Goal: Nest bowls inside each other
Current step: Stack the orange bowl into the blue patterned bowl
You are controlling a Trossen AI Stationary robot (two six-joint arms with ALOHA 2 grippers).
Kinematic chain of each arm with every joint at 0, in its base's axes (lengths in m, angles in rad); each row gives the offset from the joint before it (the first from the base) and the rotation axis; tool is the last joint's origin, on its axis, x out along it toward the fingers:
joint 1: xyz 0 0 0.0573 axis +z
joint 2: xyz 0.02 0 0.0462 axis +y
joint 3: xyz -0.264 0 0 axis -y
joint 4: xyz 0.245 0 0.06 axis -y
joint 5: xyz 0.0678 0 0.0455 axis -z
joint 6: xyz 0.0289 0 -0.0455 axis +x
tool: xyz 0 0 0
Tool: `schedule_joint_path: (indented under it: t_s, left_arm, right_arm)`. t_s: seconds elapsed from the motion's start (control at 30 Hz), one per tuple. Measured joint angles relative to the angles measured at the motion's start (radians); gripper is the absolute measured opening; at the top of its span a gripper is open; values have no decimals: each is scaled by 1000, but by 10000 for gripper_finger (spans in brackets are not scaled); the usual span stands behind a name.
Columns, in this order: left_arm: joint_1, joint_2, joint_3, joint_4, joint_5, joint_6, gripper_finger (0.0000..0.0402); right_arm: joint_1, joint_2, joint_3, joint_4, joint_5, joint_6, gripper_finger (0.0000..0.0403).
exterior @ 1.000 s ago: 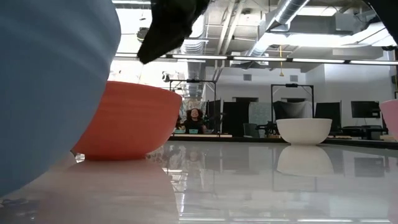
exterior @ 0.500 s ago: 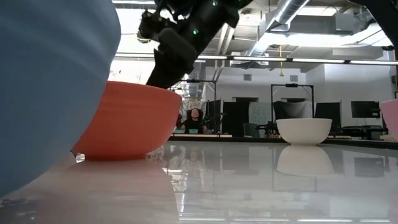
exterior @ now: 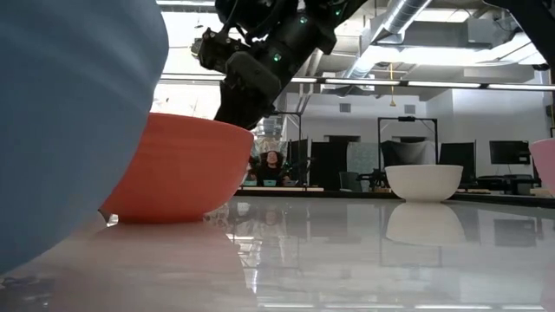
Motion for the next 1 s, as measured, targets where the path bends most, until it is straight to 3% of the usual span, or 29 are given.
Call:
schedule_joint_path:
  t_s: [1.0]
  left_arm:
    - [0,0,0,-18,-19,-3,151]
  right_arm:
    - [1,0,0,-7,-54,-18,188]
